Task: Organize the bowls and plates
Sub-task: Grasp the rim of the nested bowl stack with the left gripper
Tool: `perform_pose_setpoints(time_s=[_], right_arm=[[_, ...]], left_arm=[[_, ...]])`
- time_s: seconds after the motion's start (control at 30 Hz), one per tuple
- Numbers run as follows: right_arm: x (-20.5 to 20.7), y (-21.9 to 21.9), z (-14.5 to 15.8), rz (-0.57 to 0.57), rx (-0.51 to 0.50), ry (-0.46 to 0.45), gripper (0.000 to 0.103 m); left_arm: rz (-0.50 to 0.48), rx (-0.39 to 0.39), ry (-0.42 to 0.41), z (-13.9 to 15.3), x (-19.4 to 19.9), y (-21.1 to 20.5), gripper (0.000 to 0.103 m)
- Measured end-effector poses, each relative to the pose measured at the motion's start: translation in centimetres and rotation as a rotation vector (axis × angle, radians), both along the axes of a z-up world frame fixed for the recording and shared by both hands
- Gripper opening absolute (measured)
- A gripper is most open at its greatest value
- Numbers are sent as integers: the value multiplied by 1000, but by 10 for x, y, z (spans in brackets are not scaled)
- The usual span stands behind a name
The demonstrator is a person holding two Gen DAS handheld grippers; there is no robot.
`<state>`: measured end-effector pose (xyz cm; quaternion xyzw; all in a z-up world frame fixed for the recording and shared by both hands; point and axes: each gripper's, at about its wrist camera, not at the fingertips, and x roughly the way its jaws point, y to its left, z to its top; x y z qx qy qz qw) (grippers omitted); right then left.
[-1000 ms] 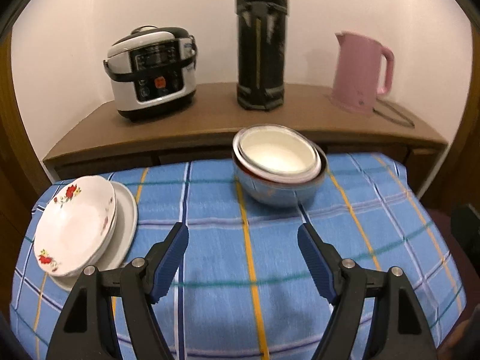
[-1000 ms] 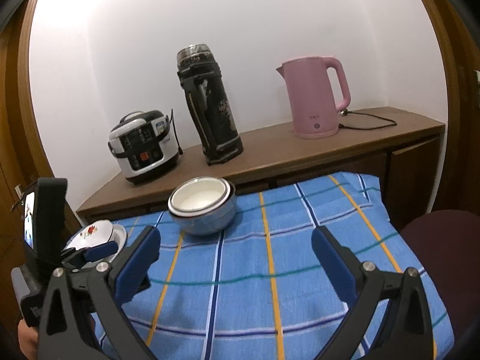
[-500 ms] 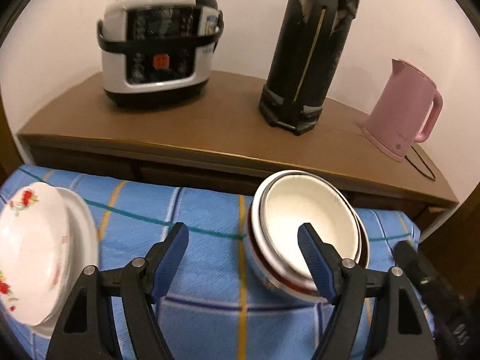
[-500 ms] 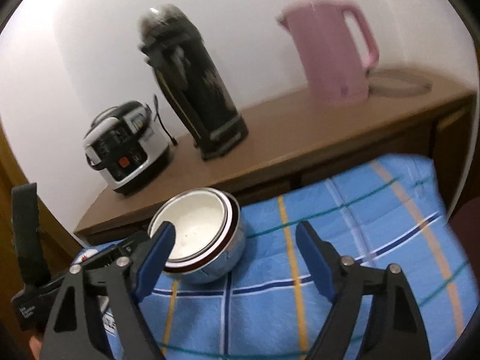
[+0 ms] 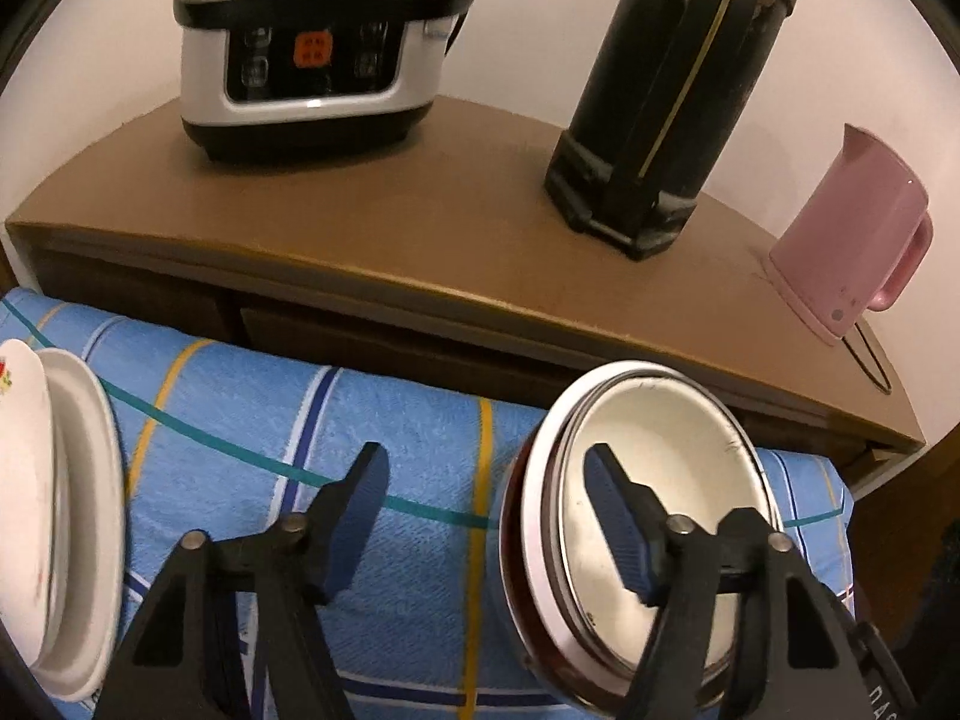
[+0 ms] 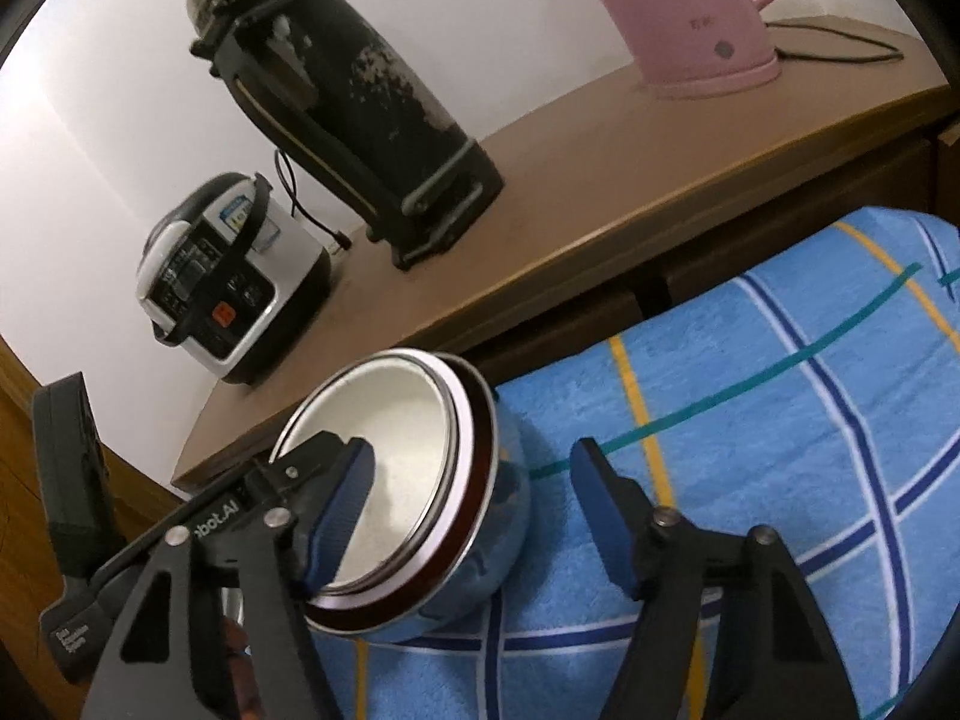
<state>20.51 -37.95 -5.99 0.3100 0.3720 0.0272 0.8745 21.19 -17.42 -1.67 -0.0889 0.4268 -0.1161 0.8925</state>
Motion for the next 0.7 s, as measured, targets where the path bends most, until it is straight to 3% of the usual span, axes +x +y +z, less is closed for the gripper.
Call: perform_pose_setpoints(time_s=[0.07, 0.13, 0.7], right_arm=[[3, 0, -5, -1, 20, 17, 58], [5, 1, -9, 8, 26, 27, 52], [17, 7, -25, 22, 104, 76, 51]], left_arm=[[6, -12, 20, -6, 3, 1, 56], [-3, -52, 47, -10, 7, 4, 55], [-15, -119, 102, -19, 22, -4, 56]])
